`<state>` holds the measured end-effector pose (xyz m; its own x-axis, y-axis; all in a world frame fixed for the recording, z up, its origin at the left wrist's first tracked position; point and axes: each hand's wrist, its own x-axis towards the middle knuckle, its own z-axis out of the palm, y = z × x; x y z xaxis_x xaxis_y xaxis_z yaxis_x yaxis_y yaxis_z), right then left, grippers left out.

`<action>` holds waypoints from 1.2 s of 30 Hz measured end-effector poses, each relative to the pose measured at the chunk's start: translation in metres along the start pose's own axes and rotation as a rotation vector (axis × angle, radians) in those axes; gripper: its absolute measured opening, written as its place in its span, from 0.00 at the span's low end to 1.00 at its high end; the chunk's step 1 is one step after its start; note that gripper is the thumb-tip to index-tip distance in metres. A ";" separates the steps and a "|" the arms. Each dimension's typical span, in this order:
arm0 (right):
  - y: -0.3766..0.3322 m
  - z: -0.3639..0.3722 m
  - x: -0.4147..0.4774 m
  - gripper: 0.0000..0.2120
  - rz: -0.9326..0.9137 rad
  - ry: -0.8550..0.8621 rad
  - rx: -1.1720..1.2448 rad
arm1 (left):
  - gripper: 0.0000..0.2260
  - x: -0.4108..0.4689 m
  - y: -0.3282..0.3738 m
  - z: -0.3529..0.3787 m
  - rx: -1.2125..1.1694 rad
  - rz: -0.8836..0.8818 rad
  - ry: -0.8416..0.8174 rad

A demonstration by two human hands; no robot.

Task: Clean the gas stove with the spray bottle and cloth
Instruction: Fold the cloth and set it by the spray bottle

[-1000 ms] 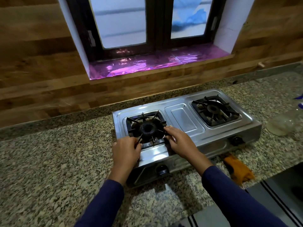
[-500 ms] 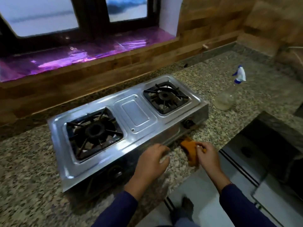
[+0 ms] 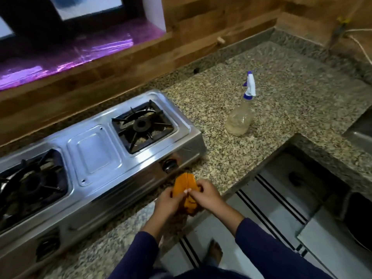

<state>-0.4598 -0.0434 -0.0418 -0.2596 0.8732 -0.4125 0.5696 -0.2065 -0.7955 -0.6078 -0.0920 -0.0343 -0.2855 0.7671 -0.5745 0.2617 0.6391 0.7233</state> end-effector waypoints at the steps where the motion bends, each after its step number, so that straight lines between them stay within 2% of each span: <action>1: -0.001 -0.013 -0.001 0.05 -0.016 0.009 0.066 | 0.14 0.000 0.008 0.004 -0.024 0.039 0.008; 4: -0.006 -0.057 -0.006 0.04 -0.107 0.015 0.313 | 0.16 -0.006 0.042 0.014 -0.085 0.227 -0.028; 7: -0.014 -0.098 -0.007 0.05 -0.231 0.048 0.381 | 0.15 -0.011 0.081 0.021 -0.091 0.371 -0.193; 10: -0.020 -0.135 -0.006 0.08 -0.278 0.128 0.374 | 0.16 -0.013 0.119 0.034 -0.139 0.386 -0.390; 12: -0.019 -0.155 -0.003 0.07 -0.270 0.195 0.394 | 0.22 -0.009 0.136 0.043 -0.179 0.351 -0.409; 14: -0.014 -0.175 0.001 0.06 -0.172 0.262 0.575 | 0.26 -0.003 0.152 0.057 -0.233 0.288 -0.397; 17: -0.005 -0.191 0.009 0.04 0.060 0.342 0.925 | 0.30 0.010 0.169 0.077 -0.390 0.172 -0.465; 19: 0.002 -0.196 0.015 0.04 0.138 0.388 1.070 | 0.28 0.020 0.178 0.088 -0.445 0.105 -0.549; 21: 0.006 -0.200 0.018 0.08 0.169 0.361 1.181 | 0.27 0.028 0.184 0.095 -0.442 0.086 -0.560; 24: 0.003 -0.201 0.015 0.18 0.189 0.266 1.129 | 0.24 0.040 0.187 0.099 -0.373 0.110 -0.435; 25: 0.003 -0.201 0.017 0.22 0.183 0.281 1.093 | 0.24 0.043 0.189 0.099 -0.359 0.129 -0.426; 27: 0.003 -0.200 0.025 0.28 0.180 0.365 1.046 | 0.31 0.049 0.191 0.097 -0.336 0.154 -0.446; 29: 0.002 -0.203 0.033 0.28 0.179 0.416 1.112 | 0.39 0.053 0.197 0.091 -0.309 0.151 -0.447; 32: 0.000 -0.211 0.041 0.24 0.202 0.408 1.200 | 0.42 0.056 0.202 0.083 -0.342 0.170 -0.456; 34: -0.001 -0.213 0.045 0.20 0.226 0.380 1.187 | 0.46 0.060 0.200 0.081 -0.309 0.294 -0.515; 36: -0.002 -0.214 0.050 0.17 0.251 0.340 1.148 | 0.45 0.061 0.199 0.083 -0.136 0.419 -0.538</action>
<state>-0.3071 0.0954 0.0340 0.0732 0.7882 -0.6110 -0.4891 -0.5055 -0.7108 -0.4968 0.0864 0.0425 0.3202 0.8914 -0.3208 0.1222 0.2970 0.9470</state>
